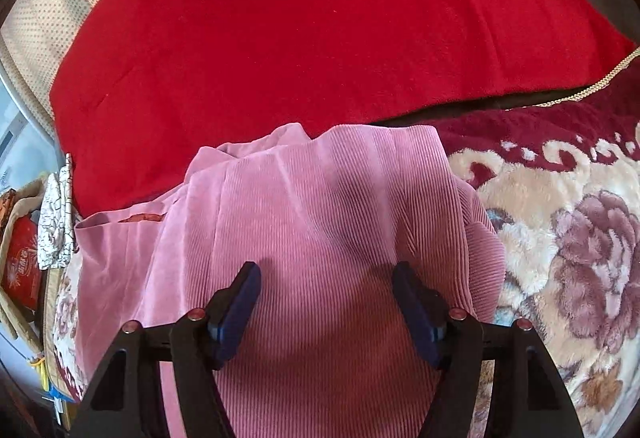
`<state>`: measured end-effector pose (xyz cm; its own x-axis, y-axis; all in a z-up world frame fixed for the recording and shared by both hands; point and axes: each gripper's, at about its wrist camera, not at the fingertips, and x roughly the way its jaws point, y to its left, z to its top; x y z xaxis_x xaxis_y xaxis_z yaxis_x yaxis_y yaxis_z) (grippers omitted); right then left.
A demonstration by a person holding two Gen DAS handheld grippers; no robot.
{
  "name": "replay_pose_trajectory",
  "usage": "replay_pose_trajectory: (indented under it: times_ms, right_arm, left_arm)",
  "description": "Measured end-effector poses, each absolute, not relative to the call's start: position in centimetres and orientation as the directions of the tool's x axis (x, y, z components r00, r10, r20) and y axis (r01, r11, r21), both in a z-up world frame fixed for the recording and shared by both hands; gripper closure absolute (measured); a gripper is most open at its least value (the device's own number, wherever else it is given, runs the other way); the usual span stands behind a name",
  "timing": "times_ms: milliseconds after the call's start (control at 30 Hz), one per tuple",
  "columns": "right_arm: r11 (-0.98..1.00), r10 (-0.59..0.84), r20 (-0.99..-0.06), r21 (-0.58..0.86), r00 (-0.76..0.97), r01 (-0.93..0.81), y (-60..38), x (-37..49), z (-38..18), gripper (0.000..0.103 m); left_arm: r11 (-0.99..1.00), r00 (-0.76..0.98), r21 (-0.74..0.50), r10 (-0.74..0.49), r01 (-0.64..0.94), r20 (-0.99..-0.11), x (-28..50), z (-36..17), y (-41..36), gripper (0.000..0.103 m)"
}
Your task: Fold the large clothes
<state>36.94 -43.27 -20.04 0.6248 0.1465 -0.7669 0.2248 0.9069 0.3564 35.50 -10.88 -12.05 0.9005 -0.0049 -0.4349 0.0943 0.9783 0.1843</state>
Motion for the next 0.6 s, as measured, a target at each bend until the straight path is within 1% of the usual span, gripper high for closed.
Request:
replay_pose_trajectory:
  times_ms: [67, 133, 233, 400, 600]
  right_arm:
    - [0.909, 0.141, -0.769, 0.349, 0.623, 0.226, -43.3, 37.3, -20.2, 0.031]
    - [0.91, 0.143, -0.768, 0.35, 0.624, 0.222, -43.7, 37.6, -20.6, 0.031]
    - [0.906, 0.155, -0.767, 0.361, 0.623, 0.219, -43.9, 37.5, -20.6, 0.031]
    - [0.909, 0.151, -0.768, 0.355, 0.623, 0.217, -44.1, 37.2, -20.5, 0.031]
    - [0.914, 0.144, -0.77, 0.345, 0.622, 0.215, -43.9, 37.1, -20.5, 0.031]
  left_arm:
    - [0.981, 0.891, 0.174, -0.001, 0.09, -0.453, 35.4, -12.1, -10.6, 0.017]
    - [0.988, 0.876, 0.136, 0.002, 0.073, -0.482, 35.8, -12.4, -9.5, 0.017]
    - [0.993, 0.866, 0.117, 0.062, -0.004, -0.496, 36.2, -12.8, -7.8, 0.017]
    - [0.992, 0.841, 0.069, 0.127, -0.107, -0.525, 36.8, -13.2, -4.7, 0.017]
    - [0.979, 0.832, 0.067, 0.2, -0.193, -0.518, 36.7, -13.4, -1.9, 0.017]
